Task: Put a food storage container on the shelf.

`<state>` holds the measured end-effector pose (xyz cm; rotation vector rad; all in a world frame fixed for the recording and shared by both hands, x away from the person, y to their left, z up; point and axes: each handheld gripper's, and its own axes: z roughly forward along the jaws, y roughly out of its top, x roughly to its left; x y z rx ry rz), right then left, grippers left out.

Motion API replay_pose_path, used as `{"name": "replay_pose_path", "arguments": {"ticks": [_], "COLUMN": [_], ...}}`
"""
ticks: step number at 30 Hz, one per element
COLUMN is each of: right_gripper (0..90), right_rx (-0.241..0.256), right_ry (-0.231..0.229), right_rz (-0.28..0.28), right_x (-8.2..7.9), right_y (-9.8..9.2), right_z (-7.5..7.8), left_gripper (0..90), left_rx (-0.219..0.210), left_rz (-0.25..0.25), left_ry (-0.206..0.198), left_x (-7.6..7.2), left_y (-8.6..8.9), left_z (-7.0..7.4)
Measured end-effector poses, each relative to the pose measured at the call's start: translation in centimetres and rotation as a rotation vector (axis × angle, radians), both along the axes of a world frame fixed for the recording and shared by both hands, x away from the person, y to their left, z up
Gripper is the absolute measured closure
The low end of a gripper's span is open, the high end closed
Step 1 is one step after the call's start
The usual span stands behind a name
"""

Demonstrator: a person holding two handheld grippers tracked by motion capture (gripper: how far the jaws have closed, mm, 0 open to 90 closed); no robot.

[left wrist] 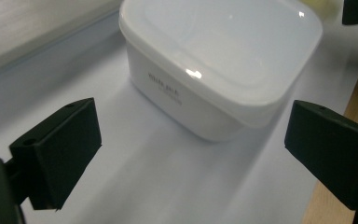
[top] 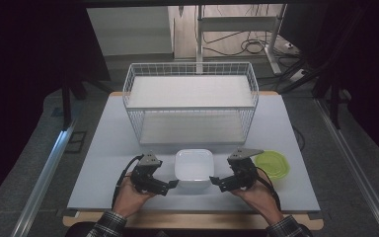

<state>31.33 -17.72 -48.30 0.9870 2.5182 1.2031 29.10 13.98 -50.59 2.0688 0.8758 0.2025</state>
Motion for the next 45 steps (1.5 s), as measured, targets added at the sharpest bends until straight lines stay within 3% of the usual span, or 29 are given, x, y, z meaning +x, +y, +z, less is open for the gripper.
{"name": "replay_pose_path", "arguments": {"ticks": [3,7,14,19,25,29,33,37,40,43,45], "right_gripper": [9.0,16.8,19.9,21.4,31.0,34.5,45.4,63.0,72.6,76.7,79.0], "right_rx": [-0.009,0.019,0.042,0.03,0.082,0.068,0.075,0.138,0.214,0.221,0.22], "right_ry": [-0.002,0.013,0.062,0.11,0.194,0.21,0.221,0.255,0.284,0.267,0.244], "right_rz": [0.002,-0.002,-0.014,-0.005,0.006,-0.004,-0.026,-0.075,-0.106,-0.113,-0.12], "right_x": [0.2,0.7,2.3,3.1,3.3,2.9,2.2,1.6,1.3,1.0,0.7], "right_y": [0.5,1.0,1.4,2.1,2.1,2.1,1.6,0.8,0.0,-0.1,0.0], "right_z": [0.2,0.4,0.3,-0.3,-0.5,-0.2,0.2,0.4,0.7,0.8,0.9], "left_gripper": [6.2,14.6,19.0,18.4,23.0,25.5,40.4,55.8,66.3,70.8,74.8], "left_rx": [-0.012,-0.021,-0.034,-0.09,-0.154,-0.112,-0.074,-0.114,-0.128,-0.133,-0.159], "left_rz": [0.006,0.013,0.008,-0.003,-0.07,-0.054,-0.03,0.031,0.081,0.121,0.137], "left_ry": [-0.013,-0.02,0.008,0.079,0.165,0.16,0.142,0.165,0.139,0.123,0.125], "left_x": [0.5,0.9,2.6,3.5,3.6,2.9,1.8,1.1,0.6,0.2,0.1], "left_y": [-0.1,-0.2,-0.7,-0.7,-1.1,-1.3,-1.1,-0.6,-0.5,-0.5,-0.2], "left_z": [0.4,0.7,0.5,0.0,-0.5,0.1,1.0,1.3,1.7,1.9,1.8]}}
